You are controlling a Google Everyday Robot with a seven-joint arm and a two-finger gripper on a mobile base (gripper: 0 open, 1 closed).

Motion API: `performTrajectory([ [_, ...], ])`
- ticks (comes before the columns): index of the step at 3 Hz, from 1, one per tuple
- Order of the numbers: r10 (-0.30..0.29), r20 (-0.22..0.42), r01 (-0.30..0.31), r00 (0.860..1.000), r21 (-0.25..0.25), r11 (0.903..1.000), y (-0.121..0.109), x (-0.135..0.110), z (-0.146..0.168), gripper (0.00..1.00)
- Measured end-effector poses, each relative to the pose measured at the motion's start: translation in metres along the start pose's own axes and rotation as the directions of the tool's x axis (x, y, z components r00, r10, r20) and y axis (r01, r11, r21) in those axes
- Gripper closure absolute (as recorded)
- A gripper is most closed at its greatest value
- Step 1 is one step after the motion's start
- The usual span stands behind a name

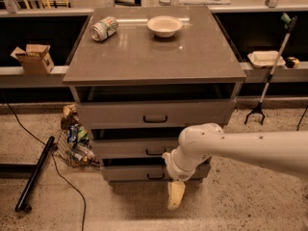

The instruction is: Open bottom drawer

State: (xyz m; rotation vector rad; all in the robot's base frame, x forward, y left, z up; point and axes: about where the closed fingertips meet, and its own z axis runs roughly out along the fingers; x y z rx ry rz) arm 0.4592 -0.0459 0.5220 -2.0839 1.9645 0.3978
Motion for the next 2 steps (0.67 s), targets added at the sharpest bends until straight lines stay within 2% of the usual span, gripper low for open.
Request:
performTrajectory([
  [1,-0.044,-0.044,0.043,0.998,-0.027,0.9987,-0.027,0.031,0.071,0.00],
  [2,-0.066,-0.041,0.063,0.997,-0.068,0.9957,-0.041,0.056,0.142,0.00],
])
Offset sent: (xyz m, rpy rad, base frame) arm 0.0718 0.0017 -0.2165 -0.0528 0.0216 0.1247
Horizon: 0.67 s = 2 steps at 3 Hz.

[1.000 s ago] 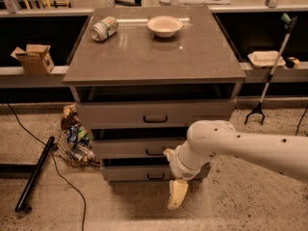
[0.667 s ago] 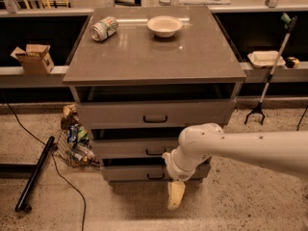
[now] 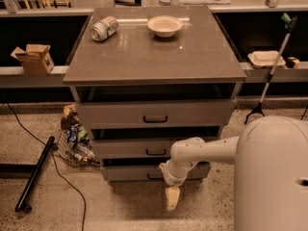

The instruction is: Open bottom drawer

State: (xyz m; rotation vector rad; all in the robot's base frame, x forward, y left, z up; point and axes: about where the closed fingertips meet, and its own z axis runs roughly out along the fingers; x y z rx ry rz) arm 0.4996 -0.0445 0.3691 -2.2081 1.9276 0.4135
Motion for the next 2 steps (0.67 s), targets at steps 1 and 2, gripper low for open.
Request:
performTrajectory([
  [1,0.012,-0.008,-0.012,1.000,-0.004,0.9999,-0.002,0.006,0.006,0.00],
  [2,0.045,-0.048,-0.046,0.998,-0.012,0.9989,-0.014,0.033,0.035,0.00],
])
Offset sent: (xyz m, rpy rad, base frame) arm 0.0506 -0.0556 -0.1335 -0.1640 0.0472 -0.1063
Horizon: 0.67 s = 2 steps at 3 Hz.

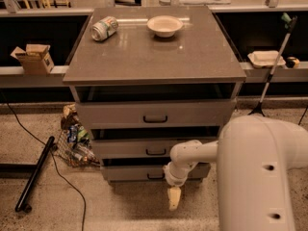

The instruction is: Open bottom drawer

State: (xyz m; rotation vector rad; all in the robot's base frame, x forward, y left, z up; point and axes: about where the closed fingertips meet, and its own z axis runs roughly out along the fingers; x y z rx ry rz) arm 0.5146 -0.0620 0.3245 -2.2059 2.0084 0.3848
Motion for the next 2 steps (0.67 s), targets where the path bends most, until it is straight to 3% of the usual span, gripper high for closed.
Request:
performTrajectory([
  [1,0.060,-0.026,-0.060,0.998,-0.003,0.9982,-0.021,0.044,0.043,0.00],
  [2,0.111,-0.033,-0.110,0.993,0.024,0.9936,-0.039,0.082,0.070,0.00],
])
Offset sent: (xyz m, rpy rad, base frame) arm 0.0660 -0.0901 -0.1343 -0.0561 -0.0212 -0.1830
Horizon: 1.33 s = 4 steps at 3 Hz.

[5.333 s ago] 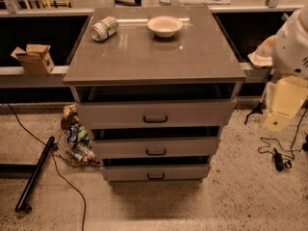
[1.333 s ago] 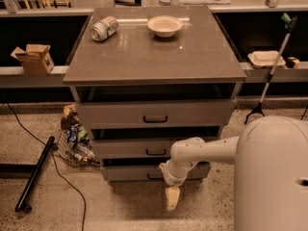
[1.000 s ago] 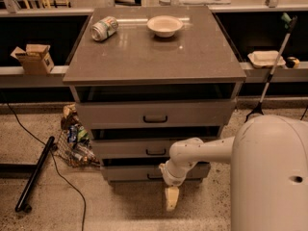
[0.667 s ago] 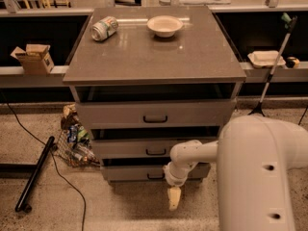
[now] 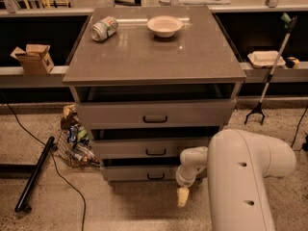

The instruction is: Open bottom drawer

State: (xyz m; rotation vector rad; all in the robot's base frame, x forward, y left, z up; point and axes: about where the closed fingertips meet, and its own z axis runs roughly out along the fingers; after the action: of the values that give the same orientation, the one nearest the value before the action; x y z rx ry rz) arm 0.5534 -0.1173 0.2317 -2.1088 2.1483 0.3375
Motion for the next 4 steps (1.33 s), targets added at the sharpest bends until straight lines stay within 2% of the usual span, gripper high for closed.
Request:
performTrajectory([
  [2,0.035,-0.002,-0.035,0.999,0.119,0.9922,-0.036,0.033,0.005,0.00],
  [4,0.069,0.009,-0.070,0.998,0.180,0.9812,-0.067,0.050,0.018,0.00],
])
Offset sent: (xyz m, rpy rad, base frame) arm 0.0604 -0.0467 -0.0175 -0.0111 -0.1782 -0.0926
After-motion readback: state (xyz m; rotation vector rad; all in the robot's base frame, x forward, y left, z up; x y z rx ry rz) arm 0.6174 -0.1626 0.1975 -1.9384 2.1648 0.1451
